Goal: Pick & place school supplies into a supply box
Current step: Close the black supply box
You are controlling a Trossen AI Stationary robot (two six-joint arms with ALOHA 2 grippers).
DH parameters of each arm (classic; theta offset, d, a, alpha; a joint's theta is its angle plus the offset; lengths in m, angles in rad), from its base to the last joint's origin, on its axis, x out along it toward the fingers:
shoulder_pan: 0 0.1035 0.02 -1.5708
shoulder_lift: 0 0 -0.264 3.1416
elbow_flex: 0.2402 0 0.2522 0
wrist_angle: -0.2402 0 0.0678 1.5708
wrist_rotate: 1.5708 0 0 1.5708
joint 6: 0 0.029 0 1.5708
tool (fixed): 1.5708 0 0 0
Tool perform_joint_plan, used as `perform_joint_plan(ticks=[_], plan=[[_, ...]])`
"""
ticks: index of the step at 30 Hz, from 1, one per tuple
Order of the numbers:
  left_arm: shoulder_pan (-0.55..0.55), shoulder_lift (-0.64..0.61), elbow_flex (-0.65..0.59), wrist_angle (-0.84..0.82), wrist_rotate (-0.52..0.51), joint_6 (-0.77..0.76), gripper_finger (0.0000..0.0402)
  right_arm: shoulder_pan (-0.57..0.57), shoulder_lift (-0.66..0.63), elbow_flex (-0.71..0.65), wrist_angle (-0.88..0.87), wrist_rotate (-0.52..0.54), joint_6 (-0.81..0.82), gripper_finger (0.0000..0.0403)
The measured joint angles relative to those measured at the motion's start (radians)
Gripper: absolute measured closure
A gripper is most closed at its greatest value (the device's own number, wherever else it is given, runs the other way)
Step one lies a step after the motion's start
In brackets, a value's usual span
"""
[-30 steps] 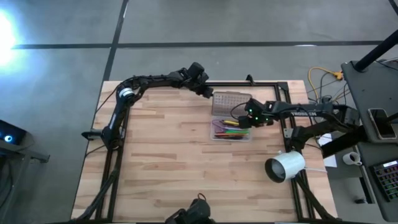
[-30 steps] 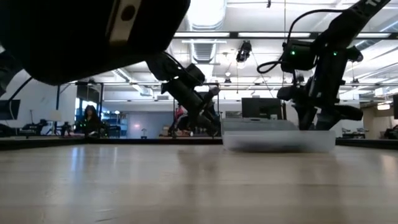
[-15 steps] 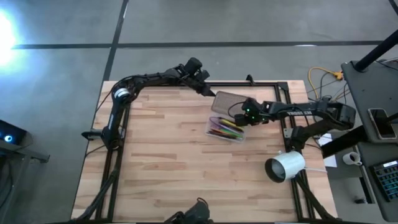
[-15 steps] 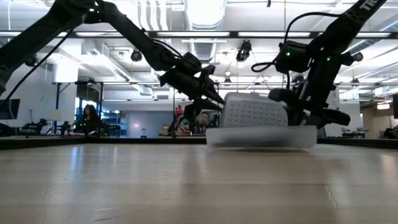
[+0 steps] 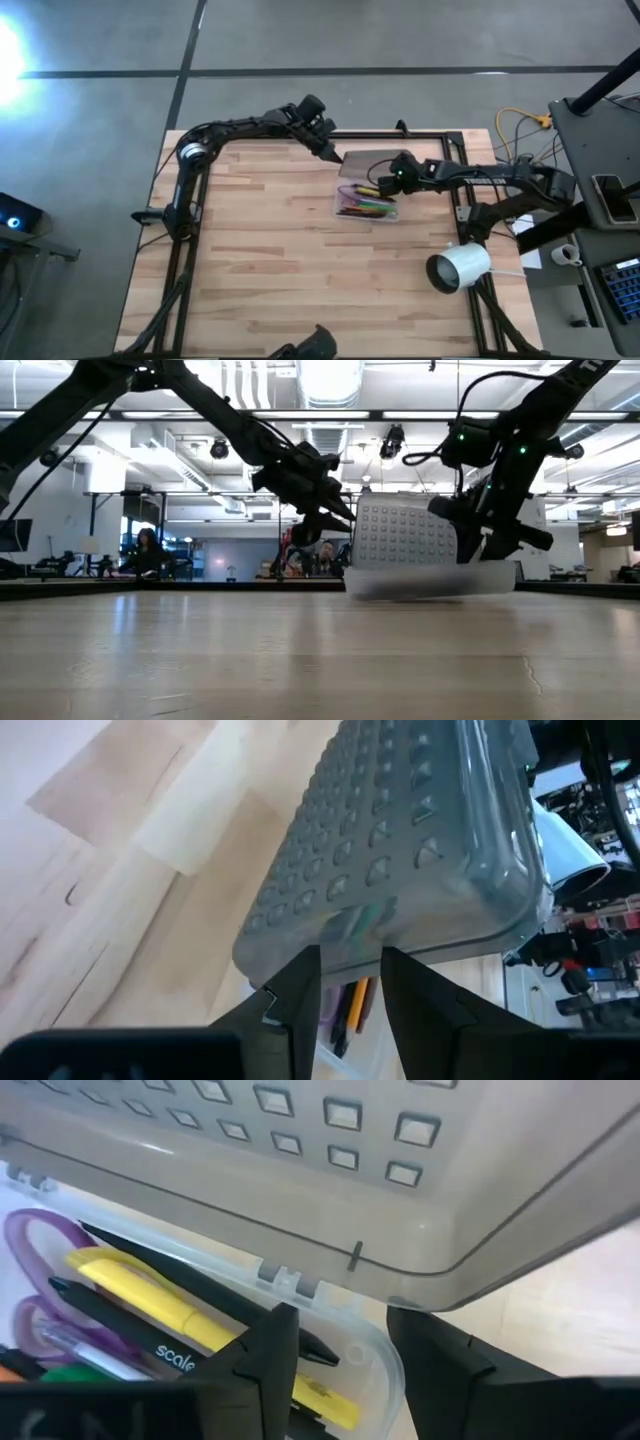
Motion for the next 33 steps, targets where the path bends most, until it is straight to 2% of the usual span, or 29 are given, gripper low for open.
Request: perform_joint_plan(ticks=[8,20,33], plan=[[0.000,-0.019,-0.005,-0.008,-0.009,0.040,0.0309,0.006,-0.087,0.006,-0.048,-0.001,-0.014,0.0252],[-0.003,-0.018,-0.076,-0.002,-0.017,0.066,0.0309,0.008,-0.097,0.006,-0.057,-0.007,-0.021,0.0247],[-0.005,-0.028,-0.146,0.036,-0.019,0.067,0.0309,0.008,-0.097,-0.001,-0.023,-0.009,-0.012,0.0175]])
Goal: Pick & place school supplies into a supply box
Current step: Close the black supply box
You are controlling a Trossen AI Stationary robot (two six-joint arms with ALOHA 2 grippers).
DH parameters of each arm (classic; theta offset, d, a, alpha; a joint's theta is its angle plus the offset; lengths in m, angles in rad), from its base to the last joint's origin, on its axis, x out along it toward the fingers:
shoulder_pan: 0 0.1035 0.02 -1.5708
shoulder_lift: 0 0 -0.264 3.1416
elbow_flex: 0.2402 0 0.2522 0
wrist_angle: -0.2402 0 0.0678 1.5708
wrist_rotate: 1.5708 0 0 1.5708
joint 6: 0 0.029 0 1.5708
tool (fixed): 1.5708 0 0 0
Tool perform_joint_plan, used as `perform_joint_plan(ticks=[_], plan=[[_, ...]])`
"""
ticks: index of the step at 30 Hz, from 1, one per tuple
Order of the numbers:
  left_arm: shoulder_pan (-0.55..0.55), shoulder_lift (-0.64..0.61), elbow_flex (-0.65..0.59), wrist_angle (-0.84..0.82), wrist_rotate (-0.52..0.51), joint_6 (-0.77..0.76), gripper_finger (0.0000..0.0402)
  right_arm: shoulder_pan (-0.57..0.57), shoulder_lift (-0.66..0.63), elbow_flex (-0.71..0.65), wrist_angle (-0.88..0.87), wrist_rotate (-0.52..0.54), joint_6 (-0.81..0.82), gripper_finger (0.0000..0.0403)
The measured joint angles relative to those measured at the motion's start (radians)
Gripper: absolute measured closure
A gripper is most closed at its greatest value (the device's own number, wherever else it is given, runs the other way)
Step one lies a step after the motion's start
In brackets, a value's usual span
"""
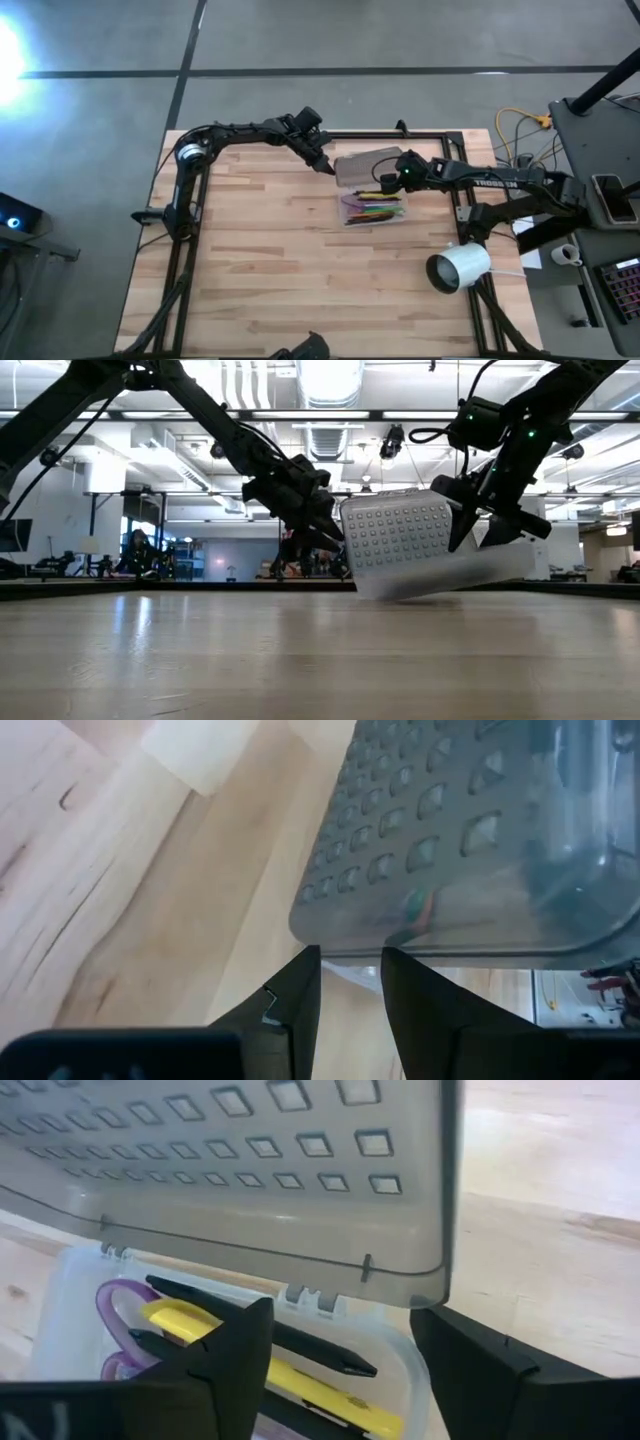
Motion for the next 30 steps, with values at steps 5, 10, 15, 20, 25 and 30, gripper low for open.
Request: perform_joint_plan(ticks=[5,10,15,20,25,30], plan=[[-0.002,-0.001,0.010,0.004,-0.002,-0.001,0.0309,0.000,0.000,0.000,-0.004,0.000,-0.002,0.0145],[-0.002,-0.002,0.014,0.023,-0.002,-0.003,0.0309,0.000,0.000,0.005,-0.008,0.001,-0.002,0.0123],[-0.002,-0.003,0.013,0.026,-0.006,-0.003,0.0309,0.000,0.000,0.011,-0.019,-0.005,-0.039,0.0108],[-0.002,-0.003,0.013,0.038,-0.022,-0.004,0.0309,0.000,0.000,0.013,-0.089,-0.002,-0.007,0.0099],[-0.002,-0.003,0.013,0.056,-0.026,-0.005,0.0309,0.000,0.000,0.011,-0.152,0.019,-0.015,0.0099],[-0.005,-0.003,0.013,0.059,-0.030,-0.005,0.0309,0.000,0.000,0.015,-0.161,0.026,-0.007,0.0100]])
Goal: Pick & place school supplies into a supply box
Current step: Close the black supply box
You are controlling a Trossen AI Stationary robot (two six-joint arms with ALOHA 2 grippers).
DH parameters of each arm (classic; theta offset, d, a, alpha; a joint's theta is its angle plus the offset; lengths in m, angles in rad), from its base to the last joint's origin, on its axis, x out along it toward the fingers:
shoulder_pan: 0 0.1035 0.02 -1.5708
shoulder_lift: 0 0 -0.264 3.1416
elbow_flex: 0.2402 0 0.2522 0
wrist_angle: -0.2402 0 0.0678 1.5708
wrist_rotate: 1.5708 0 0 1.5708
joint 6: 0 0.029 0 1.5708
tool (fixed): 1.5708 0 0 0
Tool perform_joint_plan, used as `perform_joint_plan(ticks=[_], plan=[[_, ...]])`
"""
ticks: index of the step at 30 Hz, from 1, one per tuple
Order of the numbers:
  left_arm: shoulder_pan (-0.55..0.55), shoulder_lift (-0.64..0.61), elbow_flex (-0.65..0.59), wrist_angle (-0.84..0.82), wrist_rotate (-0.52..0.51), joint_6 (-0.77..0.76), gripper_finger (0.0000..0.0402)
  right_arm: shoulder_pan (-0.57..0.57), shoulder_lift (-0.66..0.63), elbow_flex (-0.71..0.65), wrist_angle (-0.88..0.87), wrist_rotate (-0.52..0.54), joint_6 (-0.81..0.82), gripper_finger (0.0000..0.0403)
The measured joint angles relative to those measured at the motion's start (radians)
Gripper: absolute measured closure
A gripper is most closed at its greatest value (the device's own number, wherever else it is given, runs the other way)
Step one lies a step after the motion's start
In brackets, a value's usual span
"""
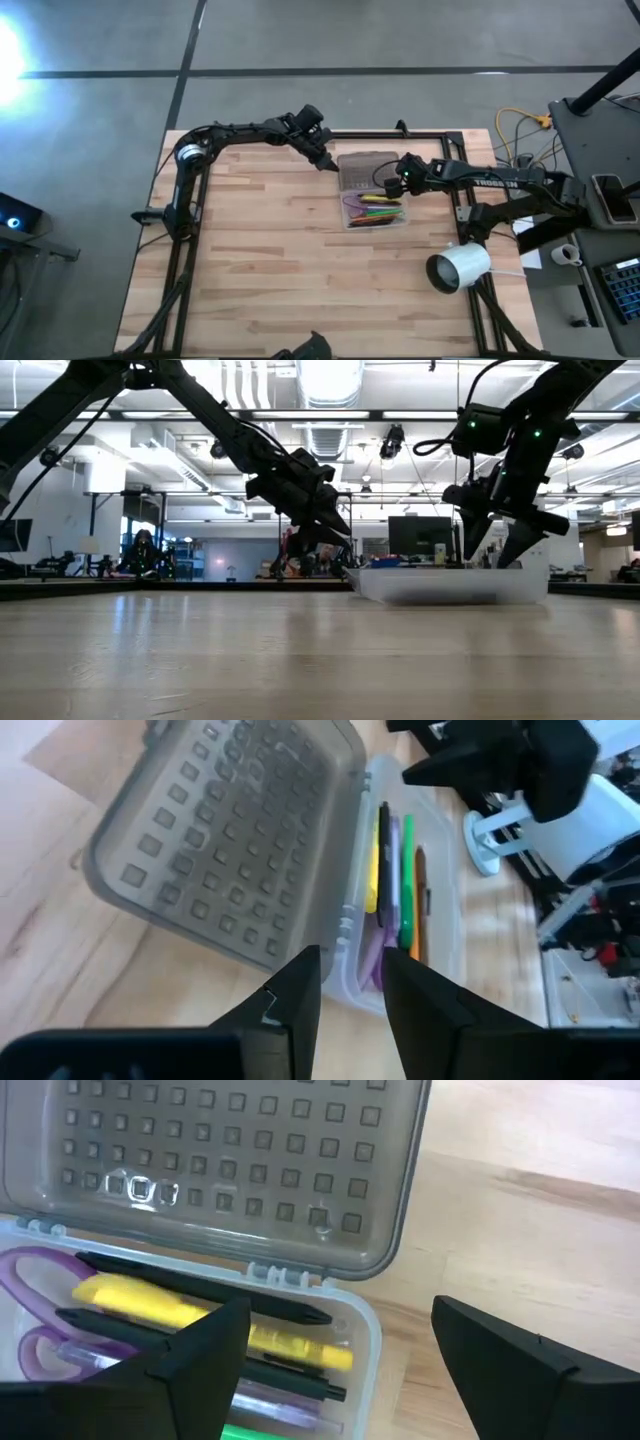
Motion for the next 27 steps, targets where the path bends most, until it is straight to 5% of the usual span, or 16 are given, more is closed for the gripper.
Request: perform_joint_plan(ticks=[13,19,27], plan=[[0.104,0.014,0.030,0.134,-0.175,-0.124,0.0309,0.133,0.000,0.074,-0.171,-0.086,0.012,0.0123],[0.099,0.125,0.155,0.086,-0.186,-0.127,0.0309,0.220,0.002,0.075,-0.171,-0.086,0.086,0.0135],[0.088,0.326,0.464,-0.199,-0.184,-0.132,0.0309,0.317,-0.001,0.075,-0.176,-0.160,0.161,0.0170]])
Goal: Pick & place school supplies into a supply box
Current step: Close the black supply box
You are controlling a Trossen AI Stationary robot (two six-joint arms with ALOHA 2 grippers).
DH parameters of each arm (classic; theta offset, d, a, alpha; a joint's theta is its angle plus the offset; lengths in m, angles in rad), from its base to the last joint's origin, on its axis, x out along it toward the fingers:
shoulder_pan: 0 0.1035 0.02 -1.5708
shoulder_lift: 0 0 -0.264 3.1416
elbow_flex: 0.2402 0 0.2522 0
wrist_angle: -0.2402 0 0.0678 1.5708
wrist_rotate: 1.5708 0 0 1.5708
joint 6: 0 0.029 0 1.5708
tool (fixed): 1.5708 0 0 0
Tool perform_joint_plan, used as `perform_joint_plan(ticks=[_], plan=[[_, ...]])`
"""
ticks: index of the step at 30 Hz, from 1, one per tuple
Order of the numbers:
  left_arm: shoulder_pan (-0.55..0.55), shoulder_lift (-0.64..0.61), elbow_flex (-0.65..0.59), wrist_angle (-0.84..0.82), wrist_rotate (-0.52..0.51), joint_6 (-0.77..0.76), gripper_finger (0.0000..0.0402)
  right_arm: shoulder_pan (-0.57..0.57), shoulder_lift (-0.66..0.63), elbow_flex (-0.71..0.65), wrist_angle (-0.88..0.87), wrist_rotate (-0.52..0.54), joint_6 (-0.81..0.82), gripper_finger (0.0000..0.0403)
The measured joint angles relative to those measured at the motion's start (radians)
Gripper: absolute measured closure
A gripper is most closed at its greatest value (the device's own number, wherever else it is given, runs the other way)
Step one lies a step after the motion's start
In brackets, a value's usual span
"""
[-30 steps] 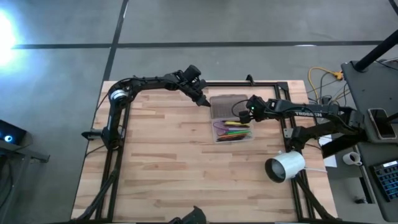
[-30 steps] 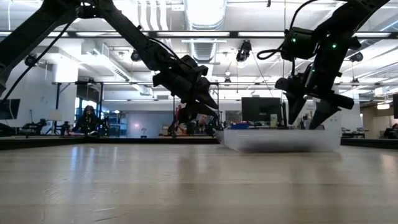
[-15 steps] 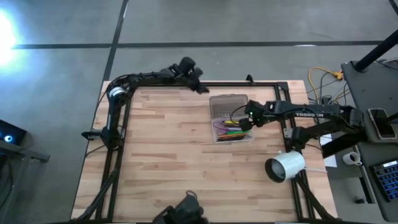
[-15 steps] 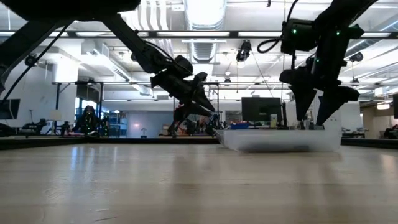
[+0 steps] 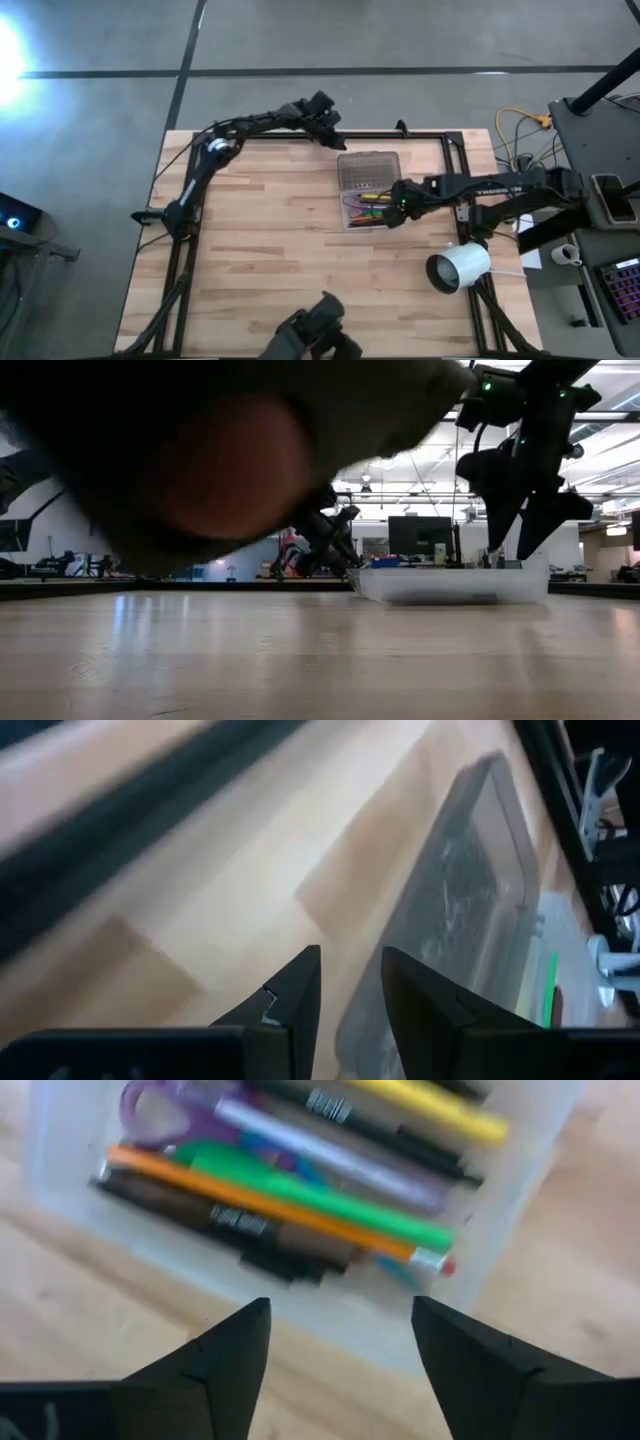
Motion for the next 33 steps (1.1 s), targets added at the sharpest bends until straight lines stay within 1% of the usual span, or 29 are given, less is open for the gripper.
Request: perform_joint_plan(ticks=[4,7,10,14,16,23,26,29,33], plan=[[0.007,0.076,0.159,-0.074,0.005,0.010,0.0309,0.066,-0.005,0.000,0.000,-0.060,0.046,0.0185],[0.004,0.102,0.213,-0.079,0.004,0.012,0.0309,0.108,-0.003,0.000,0.000,-0.098,0.090,0.0191],[-0.012,0.107,0.200,-0.068,0.004,0.013,0.0309,0.116,0.010,-0.011,0.005,-0.147,0.135,0.0193],[-0.033,0.109,0.127,-0.067,0.001,0.015,0.0309,0.115,0.041,-0.027,0.008,-0.150,0.166,0.0193],[-0.042,0.108,0.110,-0.053,0.002,0.012,0.0309,0.113,0.057,-0.027,0.016,-0.151,0.167,0.0193],[-0.048,0.108,0.136,-0.049,0.005,-0.003,0.0309,0.104,0.128,-0.031,0.044,-0.145,0.166,0.0193],[-0.052,0.108,0.147,-0.053,0.013,-0.003,0.0309,0.081,0.183,-0.034,0.077,-0.123,0.158,0.0193],[-0.053,0.108,0.159,-0.066,0.024,-0.003,0.0309,0.049,0.239,-0.033,0.124,-0.120,0.151,0.0193],[-0.052,0.106,0.159,-0.064,0.033,-0.001,0.0309,0.016,0.282,-0.021,0.132,-0.132,0.144,0.0193]])
